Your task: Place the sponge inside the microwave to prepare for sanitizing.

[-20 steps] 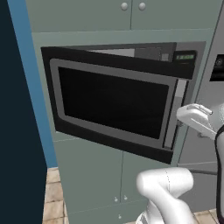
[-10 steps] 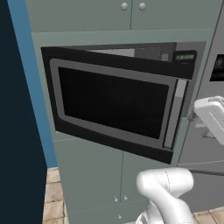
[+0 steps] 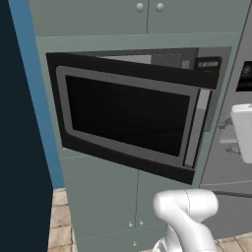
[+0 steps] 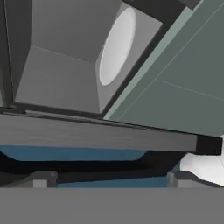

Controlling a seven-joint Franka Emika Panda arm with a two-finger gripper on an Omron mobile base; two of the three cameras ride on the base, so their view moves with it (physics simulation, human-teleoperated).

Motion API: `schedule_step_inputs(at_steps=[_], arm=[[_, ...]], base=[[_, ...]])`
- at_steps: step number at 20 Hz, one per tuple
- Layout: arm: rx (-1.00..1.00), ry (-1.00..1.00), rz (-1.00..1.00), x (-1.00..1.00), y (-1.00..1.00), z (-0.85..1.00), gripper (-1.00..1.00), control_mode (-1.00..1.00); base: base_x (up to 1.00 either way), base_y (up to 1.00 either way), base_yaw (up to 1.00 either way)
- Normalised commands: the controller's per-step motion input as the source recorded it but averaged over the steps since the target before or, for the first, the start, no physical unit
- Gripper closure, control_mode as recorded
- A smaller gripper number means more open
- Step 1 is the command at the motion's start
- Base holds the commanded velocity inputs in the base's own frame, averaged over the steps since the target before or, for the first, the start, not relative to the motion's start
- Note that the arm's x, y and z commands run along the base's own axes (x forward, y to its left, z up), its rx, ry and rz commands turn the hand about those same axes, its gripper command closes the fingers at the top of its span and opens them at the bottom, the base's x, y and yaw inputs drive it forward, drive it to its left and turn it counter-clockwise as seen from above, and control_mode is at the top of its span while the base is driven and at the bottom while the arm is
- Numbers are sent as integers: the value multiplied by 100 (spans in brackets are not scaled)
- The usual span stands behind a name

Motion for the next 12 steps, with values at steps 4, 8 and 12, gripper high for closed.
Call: schedule_step_inputs(at_steps=[4, 8, 12], arm=[[17, 1, 0, 60, -2, -3, -100, -100], [11, 0, 2, 48, -13, -6, -100, -100], [7, 0, 3, 44, -14, -6, -100, -100]], base=[[0, 0, 0], [0, 0, 0], [0, 0, 0]])
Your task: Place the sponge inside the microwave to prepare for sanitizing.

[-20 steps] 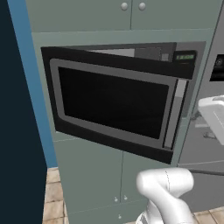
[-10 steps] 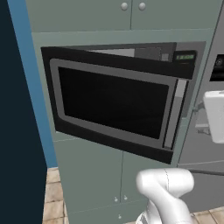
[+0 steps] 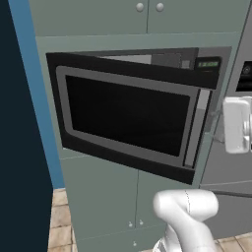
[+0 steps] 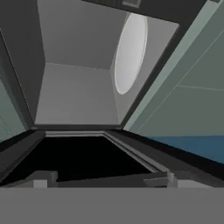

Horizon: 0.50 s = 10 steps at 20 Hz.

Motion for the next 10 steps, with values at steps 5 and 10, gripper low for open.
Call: schedule_step_inputs(at_steps=[5, 10], arm=[[6, 0, 3, 39, -7, -10, -100, -100], [0, 0, 5, 32, 18, -17, -100, -100]], base=[[0, 0, 0], [0, 0, 0]])
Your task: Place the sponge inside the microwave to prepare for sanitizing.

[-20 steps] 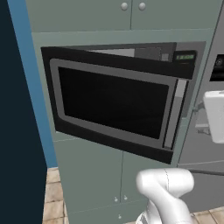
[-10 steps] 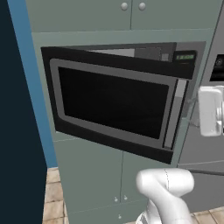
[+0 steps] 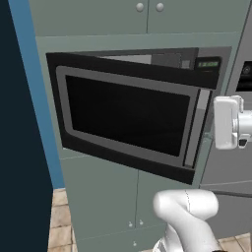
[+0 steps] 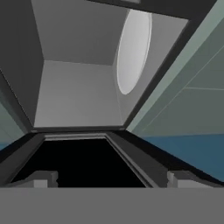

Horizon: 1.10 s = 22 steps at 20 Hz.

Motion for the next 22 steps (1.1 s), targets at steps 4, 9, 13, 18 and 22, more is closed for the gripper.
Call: schedule_step_inputs(at_steps=[4, 9, 13, 18, 22], arm=[[0, 0, 0, 36, 26, -12, -100, -100], [2, 0, 5, 30, 10, -6, -100, -100], [7, 1, 14, 6, 1, -5, -100, -100], [5, 0, 19, -17, 10, -7, -100, -100], [1, 8, 16, -23, 35, -10, -100, -100]], base=[[0, 0, 0], [0, 0, 0], [0, 0, 0], [0, 0, 0], [0, 0, 0]])
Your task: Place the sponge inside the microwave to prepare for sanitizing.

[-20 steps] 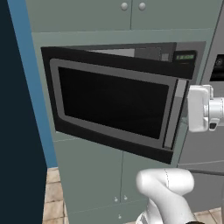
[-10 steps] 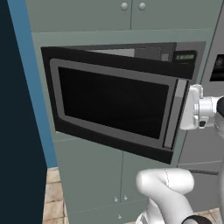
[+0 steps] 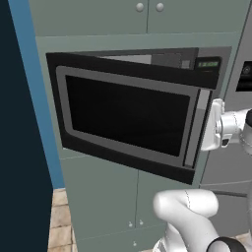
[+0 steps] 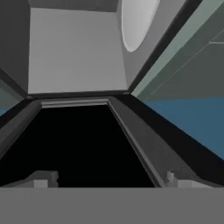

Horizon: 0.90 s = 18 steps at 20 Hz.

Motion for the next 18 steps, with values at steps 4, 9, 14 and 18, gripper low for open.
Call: schedule_step_inputs(at_steps=[4, 9, 14, 18], arm=[[0, 4, 13, -8, 35, -1, -100, -100], [7, 2, 17, -34, 9, 0, -100, -100], [14, 3, 17, -47, 5, 6, -100, -100], [19, 8, 15, -56, 11, 11, -100, -100]], base=[[0, 0, 0], [0, 0, 0], [0, 0, 0], [0, 0, 0]])
